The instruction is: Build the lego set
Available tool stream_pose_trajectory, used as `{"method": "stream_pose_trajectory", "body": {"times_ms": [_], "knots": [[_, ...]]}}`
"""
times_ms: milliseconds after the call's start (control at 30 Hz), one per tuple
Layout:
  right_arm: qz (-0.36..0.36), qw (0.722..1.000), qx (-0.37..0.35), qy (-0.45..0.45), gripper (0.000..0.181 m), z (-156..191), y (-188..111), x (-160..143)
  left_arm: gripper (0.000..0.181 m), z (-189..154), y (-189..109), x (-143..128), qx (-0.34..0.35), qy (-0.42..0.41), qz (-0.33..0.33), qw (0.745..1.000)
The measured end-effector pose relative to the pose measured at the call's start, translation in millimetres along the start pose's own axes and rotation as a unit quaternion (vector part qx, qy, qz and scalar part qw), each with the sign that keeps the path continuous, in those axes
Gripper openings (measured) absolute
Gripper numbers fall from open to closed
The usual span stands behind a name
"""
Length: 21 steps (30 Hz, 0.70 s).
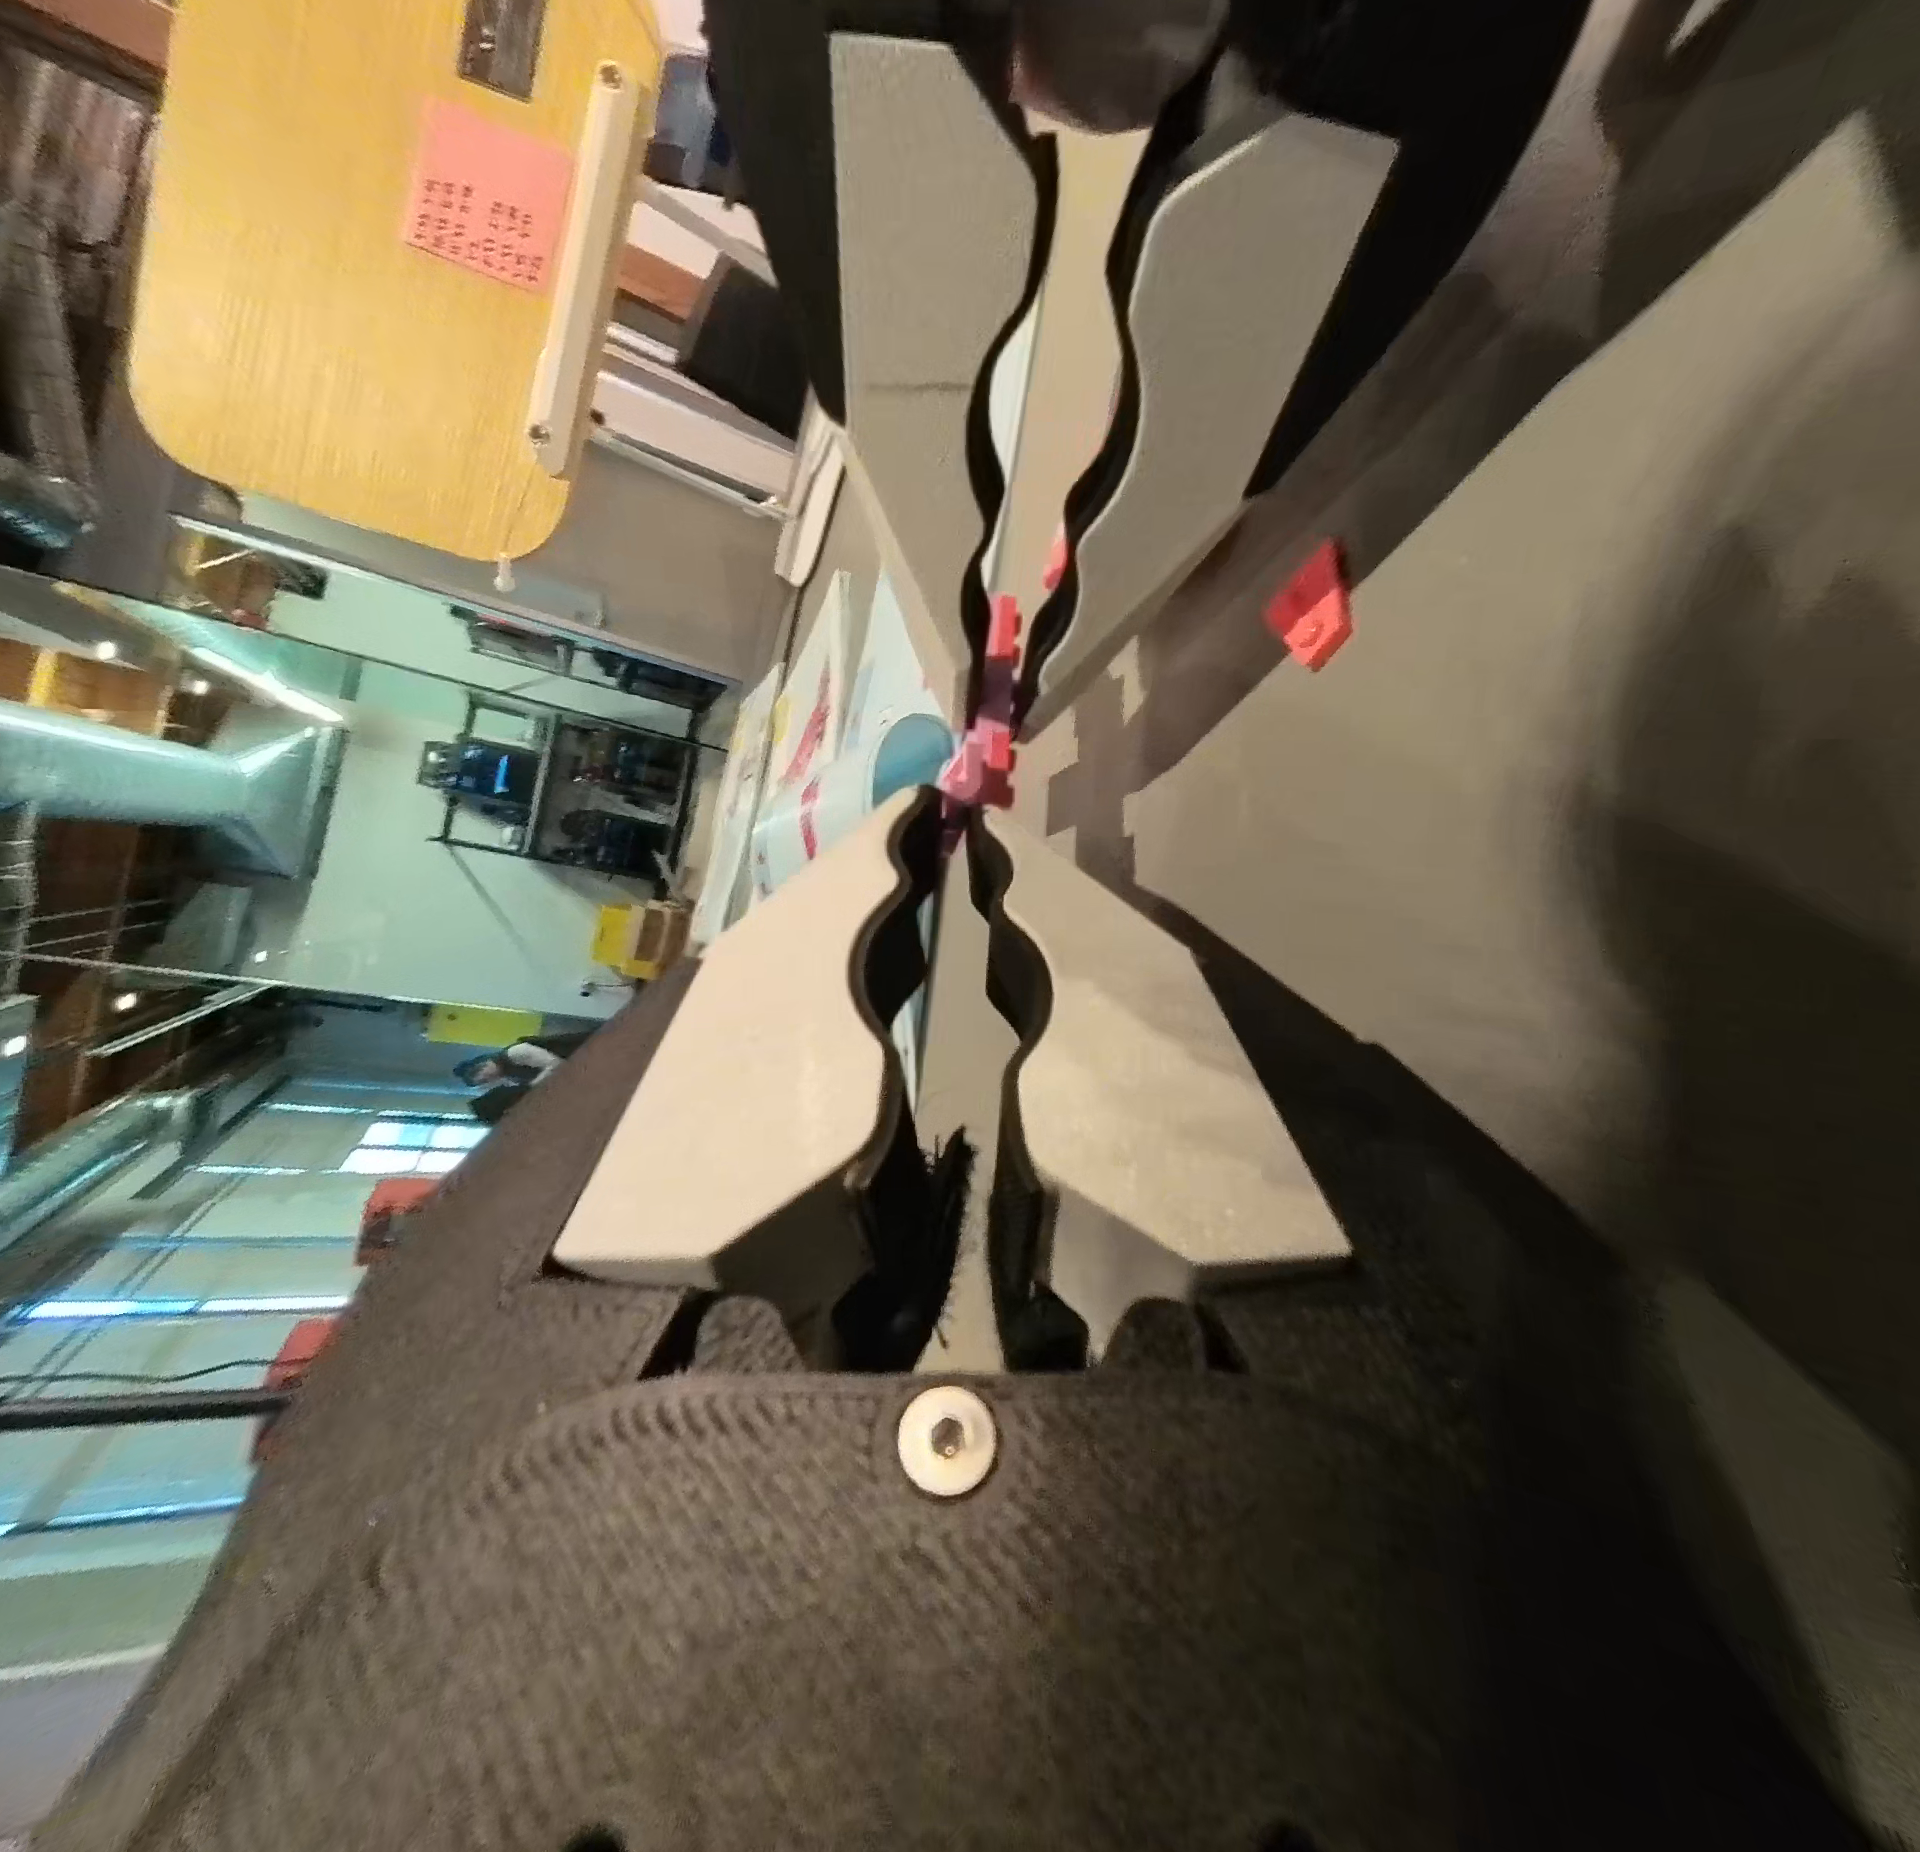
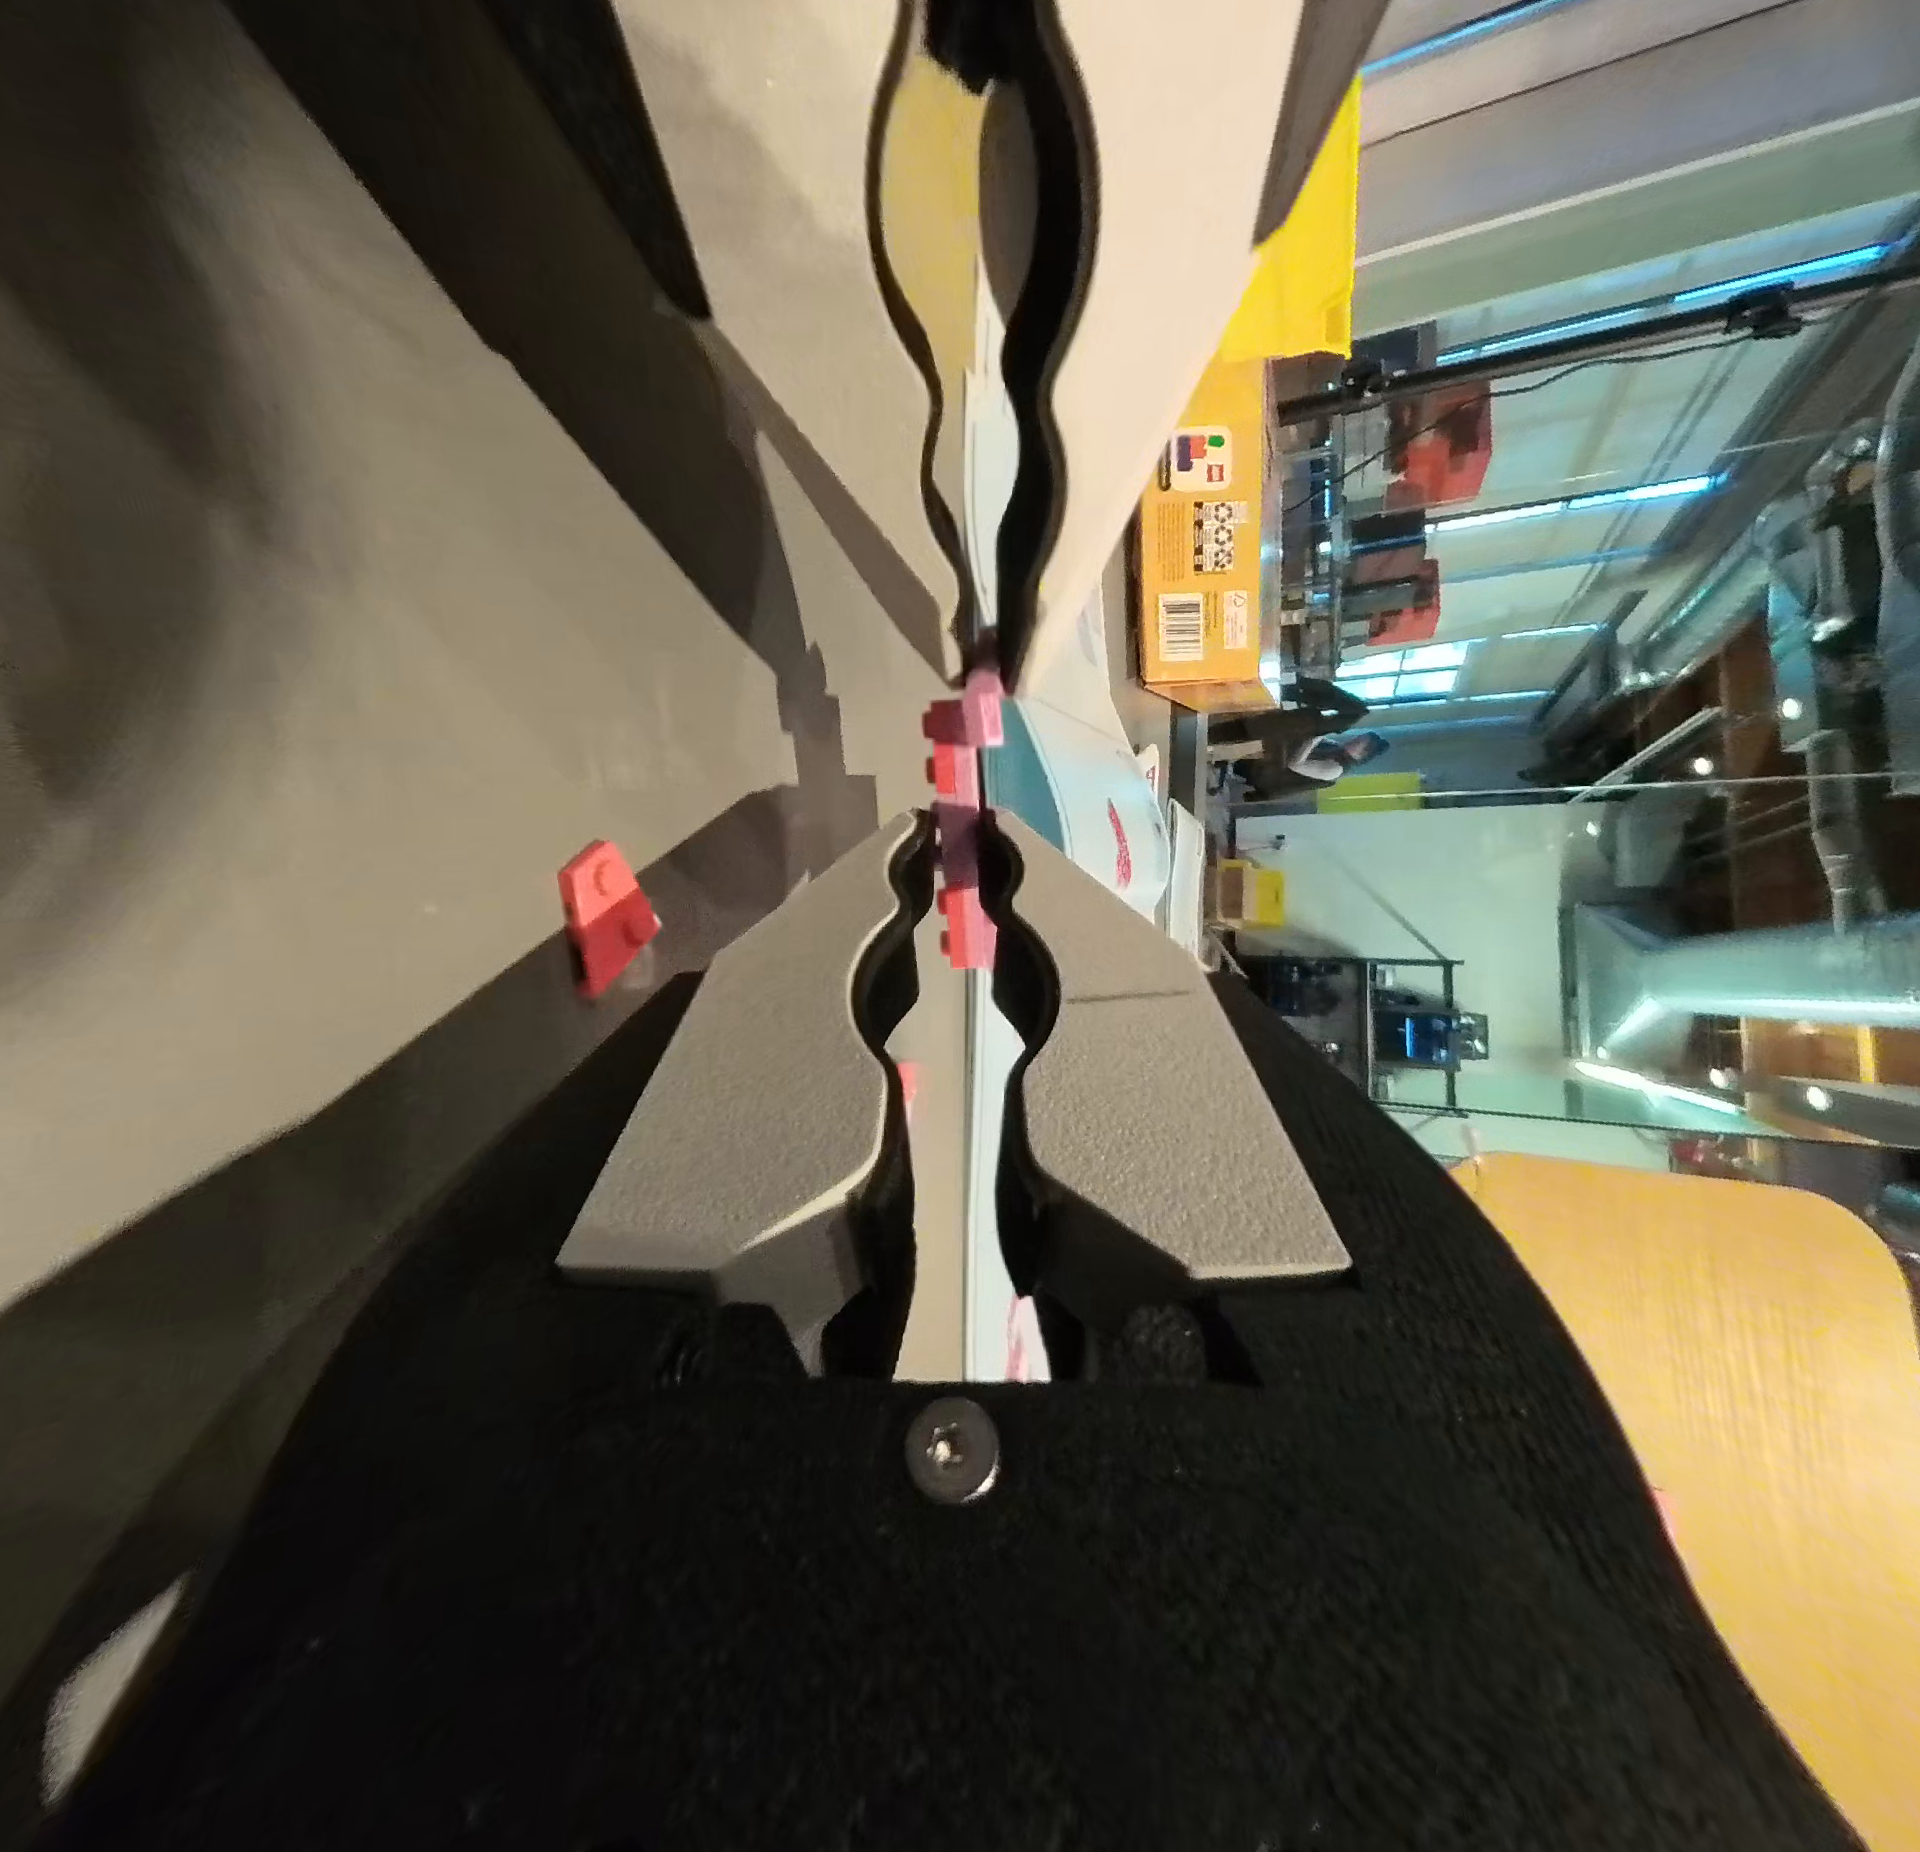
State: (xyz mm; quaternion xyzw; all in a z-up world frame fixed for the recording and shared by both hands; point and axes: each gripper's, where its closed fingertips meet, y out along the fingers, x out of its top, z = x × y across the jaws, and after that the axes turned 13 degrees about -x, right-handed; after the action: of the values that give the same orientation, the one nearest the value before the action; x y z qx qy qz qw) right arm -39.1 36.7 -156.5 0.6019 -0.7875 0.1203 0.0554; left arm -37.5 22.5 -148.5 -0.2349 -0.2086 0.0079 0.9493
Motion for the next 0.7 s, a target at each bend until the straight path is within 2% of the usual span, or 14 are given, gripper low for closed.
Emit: {"method": "stream_pose_trajectory", "body": {"times_ms": [100, 167, 367, 533, 700], "knots": [[0.002, 1.000, -0.001, 0.004, 0.006, -2.9, 0.8, -2.8, 0.005, 9.5, -3.2, -2.9, 0.037, 0.006, 0.015, 0.999], [-0.002, 1.000, 0.000, -0.005, 0.006, -1.3, 0.3, -3.1, 0.005, 10.8, -1.7, -5.0, 0.034, -0.007, 0.018, 0.999], [-0.013, 1.000, 0.020, -0.002, 0.006, 8.1, -1.0, -0.2, 0.004, -4.1, 4.2, -7.9, -0.003, 0.028, 0.033, 0.999], [0.003, 0.995, 0.083, 0.055, 0.007, 20.0, -1.1, -0.9, 0.004, -15.0, 6.0, -15.3, -0.053, 0.000, 0.040, 0.998], [0.012, 0.995, 0.084, 0.054, 0.010, 21.1, 2.2, -2.2, 0.004, -20.4, 7.2, -19.6, -0.070, -0.004, 0.046, 0.997]]}}
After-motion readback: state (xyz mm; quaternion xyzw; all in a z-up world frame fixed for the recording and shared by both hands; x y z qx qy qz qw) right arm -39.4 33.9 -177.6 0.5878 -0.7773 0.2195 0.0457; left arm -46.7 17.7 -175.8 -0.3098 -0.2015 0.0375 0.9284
